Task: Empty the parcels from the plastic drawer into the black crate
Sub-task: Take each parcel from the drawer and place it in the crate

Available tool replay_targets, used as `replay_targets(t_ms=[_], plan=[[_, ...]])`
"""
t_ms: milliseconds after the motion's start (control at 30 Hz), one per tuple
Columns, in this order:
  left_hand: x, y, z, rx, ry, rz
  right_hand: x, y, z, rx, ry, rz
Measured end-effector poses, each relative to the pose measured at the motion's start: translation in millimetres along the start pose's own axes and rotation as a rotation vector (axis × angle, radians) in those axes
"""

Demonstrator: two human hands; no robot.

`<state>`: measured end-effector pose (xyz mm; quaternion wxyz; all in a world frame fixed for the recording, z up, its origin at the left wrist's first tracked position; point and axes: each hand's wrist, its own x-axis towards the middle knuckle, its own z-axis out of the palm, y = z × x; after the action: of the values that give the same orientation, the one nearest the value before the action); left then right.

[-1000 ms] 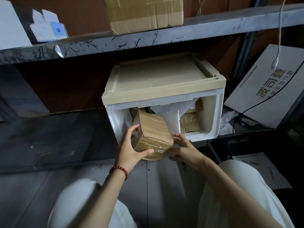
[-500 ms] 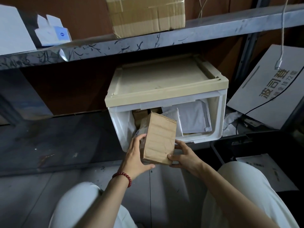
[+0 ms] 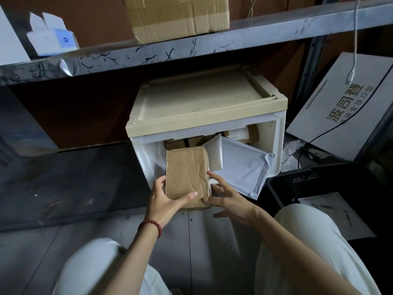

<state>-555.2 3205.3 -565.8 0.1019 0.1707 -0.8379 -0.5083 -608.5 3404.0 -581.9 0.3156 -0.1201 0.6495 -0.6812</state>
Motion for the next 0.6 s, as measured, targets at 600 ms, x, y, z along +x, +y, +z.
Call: replay_targets(t_ms=[600], plan=[[-3.5, 5.3, 10.0, 0.138, 0.128, 0.028, 4.7, 8.8, -2.1, -0.039, -0.029, -0.082]])
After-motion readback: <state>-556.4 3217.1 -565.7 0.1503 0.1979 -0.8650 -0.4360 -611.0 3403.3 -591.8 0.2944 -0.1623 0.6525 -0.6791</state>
